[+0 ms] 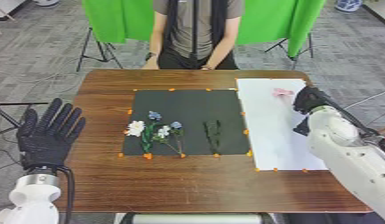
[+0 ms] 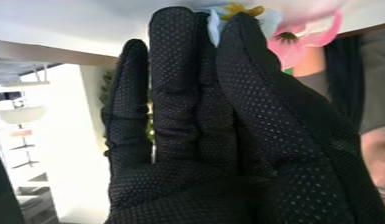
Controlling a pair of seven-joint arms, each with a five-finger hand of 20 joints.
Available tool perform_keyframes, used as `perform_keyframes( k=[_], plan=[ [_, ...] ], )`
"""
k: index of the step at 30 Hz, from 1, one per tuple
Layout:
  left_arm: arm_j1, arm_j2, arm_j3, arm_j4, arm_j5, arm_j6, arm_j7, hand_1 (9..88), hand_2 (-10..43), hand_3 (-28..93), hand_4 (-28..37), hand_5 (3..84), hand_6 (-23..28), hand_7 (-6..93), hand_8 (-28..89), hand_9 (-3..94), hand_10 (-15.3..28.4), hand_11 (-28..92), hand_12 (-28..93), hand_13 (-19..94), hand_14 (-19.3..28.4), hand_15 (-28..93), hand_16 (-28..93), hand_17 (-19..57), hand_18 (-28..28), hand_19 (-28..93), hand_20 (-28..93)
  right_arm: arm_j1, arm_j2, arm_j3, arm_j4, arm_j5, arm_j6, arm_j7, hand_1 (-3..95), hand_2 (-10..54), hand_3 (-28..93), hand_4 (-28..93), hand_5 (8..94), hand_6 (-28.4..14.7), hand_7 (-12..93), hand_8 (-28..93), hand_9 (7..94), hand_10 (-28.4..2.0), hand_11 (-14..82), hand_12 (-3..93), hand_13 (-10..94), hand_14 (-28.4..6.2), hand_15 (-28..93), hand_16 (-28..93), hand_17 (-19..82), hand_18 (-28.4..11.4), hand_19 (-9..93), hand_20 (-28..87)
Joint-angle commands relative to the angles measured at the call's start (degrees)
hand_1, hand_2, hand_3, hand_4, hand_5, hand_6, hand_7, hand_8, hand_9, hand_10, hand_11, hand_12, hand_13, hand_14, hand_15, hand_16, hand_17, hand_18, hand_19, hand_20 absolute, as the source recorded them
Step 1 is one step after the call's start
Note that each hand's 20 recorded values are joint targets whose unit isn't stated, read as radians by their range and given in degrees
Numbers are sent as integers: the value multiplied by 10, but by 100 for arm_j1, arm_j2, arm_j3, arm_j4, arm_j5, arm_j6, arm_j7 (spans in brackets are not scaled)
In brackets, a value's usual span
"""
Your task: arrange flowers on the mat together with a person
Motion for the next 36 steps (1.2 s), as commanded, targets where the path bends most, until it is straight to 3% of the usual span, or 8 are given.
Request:
perform_keyframes(
  k=[1, 4, 12, 15, 20, 24, 26, 36],
  plan=[
    [118, -33, -37, 31, -67, 44, 53, 251, 145, 683, -283, 404, 74, 145, -104, 353, 150, 186, 94, 253, 144, 291, -69, -54, 133, 311, 117, -621, 469, 167, -1163, -681, 212, -694, 639, -64, 629, -283, 673, 35, 393, -35, 797, -64, 131, 468, 675, -18, 352, 446, 304, -150, 663, 359],
    [177, -54, -94, 15, -61, 0, 53, 254, 145, 681, -283, 404, 74, 145, -104, 353, 150, 186, 95, 254, 145, 292, -69, -54, 134, 311, 117, -467, 509, -170, -1540, -721, 298, -880, 644, -62, 619, -283, 670, 36, 398, -35, 794, -62, 131, 470, 672, -16, 350, 447, 304, -146, 659, 362],
    [95, -14, -34, 49, -32, -26, -22, 255, 145, 682, -283, 404, 73, 146, -104, 354, 150, 188, 95, 254, 144, 293, -70, -54, 134, 312, 117, 275, 423, -1300, -1931, -1032, 439, -1816, 637, -62, 623, -283, 658, 45, 416, -39, 791, -58, 128, 467, 660, -9, 333, 452, 301, -136, 638, 363],
    [142, -16, -17, 58, 25, -8, -104, 255, 145, 682, -283, 403, 73, 146, -105, 354, 150, 188, 94, 254, 144, 292, -70, -54, 134, 312, 117, 679, 121, -1805, -1671, -1210, 413, -1973, 634, -64, 626, -283, 654, 48, 424, -43, 789, -56, 128, 466, 656, -7, 328, 453, 300, -134, 634, 364],
    [55, -30, 139, 106, 8, -70, -162, 255, 145, 683, -283, 404, 72, 143, -106, 355, 150, 186, 93, 254, 143, 290, -70, -54, 134, 311, 116, 960, -283, -2227, -1526, -1207, 218, -1956, 633, -64, 626, -283, 651, 49, 430, -49, 788, -52, 128, 465, 659, -4, 329, 457, 298, -134, 640, 373],
    [68, -34, 123, 85, -240, -86, -94, 256, 143, 682, -283, 403, 72, 143, -106, 354, 149, 186, 93, 254, 143, 289, -70, -53, 134, 311, 116, 1176, -511, -2573, -1378, -1366, 75, -1987, 632, -64, 627, -283, 650, 49, 432, -53, 788, -52, 128, 465, 657, -5, 330, 461, 298, -134, 642, 378],
    [44, -27, 134, 98, -169, -69, -108, 256, 143, 681, -283, 402, 72, 142, -105, 354, 149, 185, 92, 254, 144, 290, -69, -53, 134, 311, 116, 1197, -537, -2646, -1388, -1500, -142, -1891, 631, -65, 628, -283, 649, 49, 433, -54, 786, -55, 127, 464, 654, -5, 327, 461, 298, -134, 641, 379],
    [92, -46, 91, 70, -171, -23, -95, 256, 143, 682, -283, 402, 72, 141, -105, 355, 149, 186, 92, 255, 143, 289, -69, -53, 134, 310, 116, 1072, -538, -2592, -1317, -1502, -215, -1813, 633, -65, 627, -283, 648, 49, 426, -60, 784, -58, 106, 440, 634, -8, 302, 459, 297, -134, 640, 384]
  ],
)
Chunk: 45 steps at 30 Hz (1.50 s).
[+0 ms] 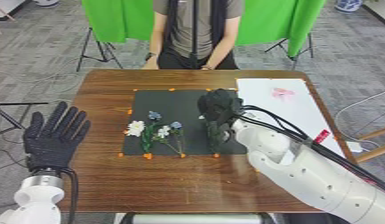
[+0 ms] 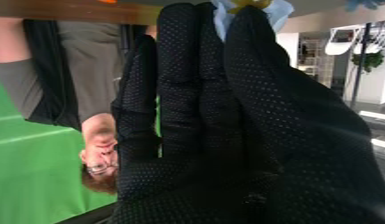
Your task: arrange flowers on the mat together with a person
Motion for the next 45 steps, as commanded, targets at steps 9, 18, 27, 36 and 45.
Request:
perform_keyframes(
  k=[9, 18, 27, 36, 45],
  plan=[
    [82, -32, -18, 30, -85, 26, -2, 256, 143, 682, -283, 403, 72, 142, -104, 356, 150, 186, 92, 256, 142, 290, -69, -53, 134, 310, 117, -255, 172, 201, 122, -36, -73, 317, 629, -67, 632, -283, 635, 49, 409, -62, 770, -59, 99, 436, 620, -10, 294, 458, 293, -137, 641, 388],
    [99, -22, -23, -16, -224, 189, 80, 255, 143, 685, -283, 406, 74, 144, -104, 358, 151, 188, 93, 257, 143, 295, -70, -53, 134, 313, 118, -401, 149, 413, 9, -130, -335, 249, 622, -66, 642, -283, 624, 41, 376, -65, 698, -71, 74, 321, 583, -29, 231, 395, 292, -133, 622, 357],
    [93, -15, -14, -53, -239, 262, 84, 255, 142, 690, -283, 411, 76, 149, -106, 362, 152, 194, 93, 260, 143, 299, -73, -51, 134, 316, 118, -551, 110, 652, -211, -14, -576, 276, 595, -90, 676, -283, 599, 36, 348, -67, 637, -87, 148, 220, 556, -45, 258, 340, 281, -137, 623, 336],
    [116, -15, -43, -73, -243, 283, 101, 266, 117, 696, -283, 399, 76, 155, -107, 361, 150, 196, 92, 260, 142, 303, -76, -52, 134, 320, 117, -636, 228, 790, -412, -47, -547, 212, 542, -95, 756, -283, 570, 33, 258, -161, 609, -91, 166, 187, 535, -67, 304, 246, 271, -143, 622, 312],
    [64, 7, -67, -41, -80, 158, 21, 268, 120, 691, -283, 400, 76, 154, -109, 361, 150, 195, 91, 260, 142, 303, -77, -51, 134, 320, 116, -1569, 319, 2249, -1241, 2065, -31, 321, 390, -44, 760, -272, 529, -4, 202, -136, 556, -123, 132, 172, 494, -98, 311, 207, 256, -150, 591, 269]
  ],
)
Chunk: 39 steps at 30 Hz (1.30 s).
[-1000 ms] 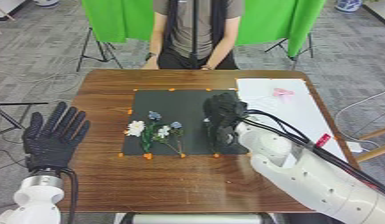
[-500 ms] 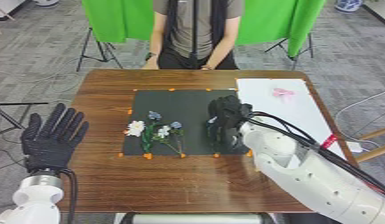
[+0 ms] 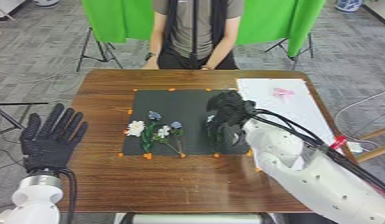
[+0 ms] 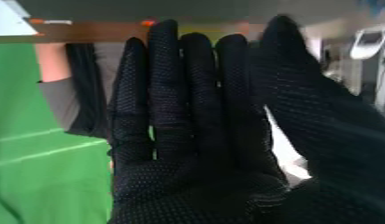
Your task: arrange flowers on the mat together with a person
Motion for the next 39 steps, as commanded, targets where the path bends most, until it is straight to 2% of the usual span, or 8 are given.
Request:
perform_keyframes(
  k=[1, 9, 13, 20, 22, 23, 28, 39],
  plan=[
    [59, 12, -36, 23, 129, -81, -53, 267, 122, 690, -283, 400, 76, 154, -109, 361, 150, 195, 90, 260, 142, 303, -77, -51, 134, 320, 116, -840, 174, 1337, -774, 2106, 562, 71, 369, -37, 755, -266, 515, -16, 173, -128, 545, -127, 117, 163, 484, -108, 303, 195, 253, -151, 571, 249],
    [74, 37, -162, 13, 171, -162, 59, 254, 131, 693, -283, 401, 74, 149, -109, 361, 151, 191, 89, 260, 141, 296, -77, -51, 134, 318, 116, -1955, 132, 2775, -1071, 5064, 889, -1348, 293, 10, 714, -247, 469, -29, 126, -105, 501, -133, 83, 146, 434, -132, 262, 173, 221, -157, 480, 168],
    [46, 27, -216, 20, 352, -233, 48, 254, 132, 694, -283, 402, 73, 148, -109, 361, 151, 190, 89, 260, 140, 293, -76, -51, 134, 318, 116, -2473, 0, 3455, -1101, 6499, 586, -1885, 261, 50, 709, -244, 472, -24, 130, -105, 492, -133, 72, 145, 405, -131, 230, 178, 198, -152, 415, 149],
    [84, 2, -351, 24, 693, -451, -76, 254, 132, 691, -283, 394, 68, 141, -108, 353, 147, 181, 87, 253, 138, 281, -76, -54, 134, 311, 113, -3223, -467, 4524, -1189, 7043, -150, -1746, 202, 95, 683, -243, 437, -16, 95, -92, 439, -129, 51, 140, 359, -142, 153, 215, 168, -157, 348, 167],
    [55, 34, -331, 11, 663, -335, -73, 255, 131, 689, -283, 391, 67, 138, -106, 350, 147, 177, 86, 251, 136, 276, -74, -53, 134, 307, 113, -3397, -524, 4671, -1235, 7274, -173, -1770, 192, 100, 675, -242, 423, -12, 85, -89, 425, -126, 48, 137, 353, -145, 137, 228, 164, -158, 341, 174],
    [38, 52, -306, -27, 552, -152, -47, 256, 131, 687, -283, 391, 67, 138, -105, 349, 147, 176, 87, 251, 136, 274, -73, -54, 134, 306, 113, -3507, -528, 4702, -1283, 7466, -69, -1815, 189, 100, 673, -241, 418, -11, 83, -89, 421, -126, 48, 138, 351, -146, 135, 230, 162, -160, 340, 174],
    [27, 39, -306, -12, 606, -284, 10, 255, 134, 683, -283, 397, 69, 138, -105, 351, 146, 177, 89, 251, 137, 275, -69, -53, 134, 306, 114, -3900, -723, 4871, -1431, 7896, 141, -2045, 187, 61, 676, -234, 403, -20, 85, -81, 406, -140, 47, 144, 355, -148, 133, 243, 164, -168, 344, 176],
    [23, 51, -264, -119, 660, -258, 47, 254, 135, 685, -283, 398, 69, 137, -104, 351, 146, 177, 89, 251, 136, 274, -68, -53, 133, 306, 116, -4173, -900, 5068, -1503, 8033, -10, -1901, 185, 41, 681, -236, 389, -34, 81, -74, 382, -148, 39, 150, 342, -147, 121, 254, 162, -162, 326, 173]
  ],
)
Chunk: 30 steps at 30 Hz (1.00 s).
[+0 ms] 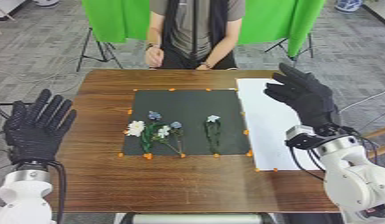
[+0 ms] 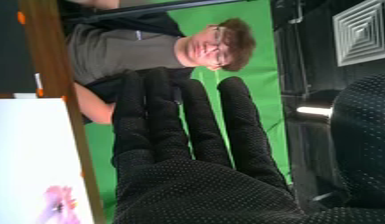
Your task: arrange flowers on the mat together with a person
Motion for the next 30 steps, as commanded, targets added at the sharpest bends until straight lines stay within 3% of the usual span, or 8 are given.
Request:
perform_keyframes(
  k=[1, 18, 23, 26, 30],
  plan=[
    [51, 8, 71, -66, 22, 16, 44, 254, 135, 684, -283, 398, 69, 137, -104, 351, 146, 177, 89, 252, 136, 274, -68, -53, 133, 306, 116, -139, -134, 88, -41, -5, -146, 116, 185, 42, 681, -236, 390, -35, 81, -75, 382, -149, 39, 151, 341, -147, 122, 255, 162, -162, 326, 174],
    [22, -8, 111, -38, -24, 44, -89, 253, 136, 686, -283, 402, 71, 138, -105, 354, 147, 180, 88, 252, 137, 277, -69, -53, 133, 307, 116, -142, -141, 48, 11, -32, -244, 157, 218, 0, 698, -234, 399, -33, 92, -79, 383, -149, 39, 153, 345, -142, 125, 257, 161, -160, 326, 179],
    [38, -34, 121, -31, -85, 16, -63, 252, 136, 687, -283, 404, 71, 139, -104, 356, 148, 180, 89, 254, 137, 279, -69, -53, 133, 307, 116, -129, -145, 23, 21, -22, -279, 228, 221, -2, 699, -238, 393, -33, 91, -79, 383, -151, 39, 154, 345, -142, 127, 257, 161, -159, 328, 180],
    [33, -41, 123, -29, -31, 5, -81, 251, 136, 687, -283, 404, 71, 139, -104, 356, 148, 181, 89, 254, 137, 280, -70, -53, 133, 307, 116, -144, -148, 31, -2, -10, -261, 232, 222, -4, 700, -238, 392, -34, 91, -78, 383, -152, 38, 154, 345, -143, 128, 257, 161, -159, 328, 180],
    [75, -58, 107, -51, -52, 17, -42, 253, 137, 684, -283, 403, 71, 139, -104, 356, 148, 180, 89, 254, 136, 278, -71, -53, 133, 307, 116, -168, -165, 70, -20, 10, -279, 278, 222, -4, 700, -240, 390, -35, 91, -78, 383, -155, 39, 155, 345, -143, 129, 255, 161, -159, 329, 180]
  ],
)
